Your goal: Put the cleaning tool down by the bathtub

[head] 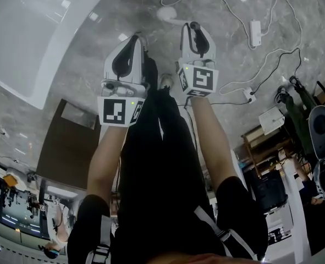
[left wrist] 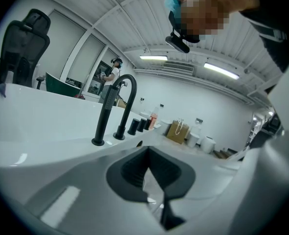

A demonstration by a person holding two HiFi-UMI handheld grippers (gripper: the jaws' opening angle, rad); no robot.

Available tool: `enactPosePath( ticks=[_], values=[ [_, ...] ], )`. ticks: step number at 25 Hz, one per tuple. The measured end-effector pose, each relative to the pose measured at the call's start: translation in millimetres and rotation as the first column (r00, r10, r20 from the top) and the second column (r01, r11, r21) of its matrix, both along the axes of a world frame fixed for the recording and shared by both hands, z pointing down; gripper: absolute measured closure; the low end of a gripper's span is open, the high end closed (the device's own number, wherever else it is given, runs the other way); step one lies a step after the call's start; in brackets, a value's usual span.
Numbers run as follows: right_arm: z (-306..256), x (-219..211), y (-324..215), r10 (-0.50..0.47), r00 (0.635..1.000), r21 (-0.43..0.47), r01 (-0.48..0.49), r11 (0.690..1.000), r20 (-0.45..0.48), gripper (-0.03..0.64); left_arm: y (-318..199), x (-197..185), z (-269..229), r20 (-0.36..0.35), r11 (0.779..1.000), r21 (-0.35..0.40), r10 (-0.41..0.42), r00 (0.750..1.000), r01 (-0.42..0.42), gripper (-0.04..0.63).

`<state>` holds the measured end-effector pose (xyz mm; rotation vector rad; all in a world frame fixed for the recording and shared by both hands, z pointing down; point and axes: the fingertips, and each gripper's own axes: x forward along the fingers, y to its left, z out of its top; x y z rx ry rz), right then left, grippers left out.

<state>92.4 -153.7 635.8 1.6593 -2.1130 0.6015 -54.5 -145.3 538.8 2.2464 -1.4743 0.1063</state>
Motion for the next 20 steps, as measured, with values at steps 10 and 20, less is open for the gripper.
enactPosePath(
  ticks=[10, 20],
  values=[
    [62, -14, -21, -0.025, 1.000, -0.016, 0.025, 1.000, -0.015, 0.526, -15, -2, 26, -0.007, 1.000, 0.007, 0.005, 1.000, -0.005, 0.588],
    [98, -27, -32, -0.050, 0.999, -0.024, 0.050, 0.998, -0.009, 0.526, -20, -12, 45, -0.007, 1.000, 0.002, -0.022, 1.000, 0.022, 0.588]
  ],
)
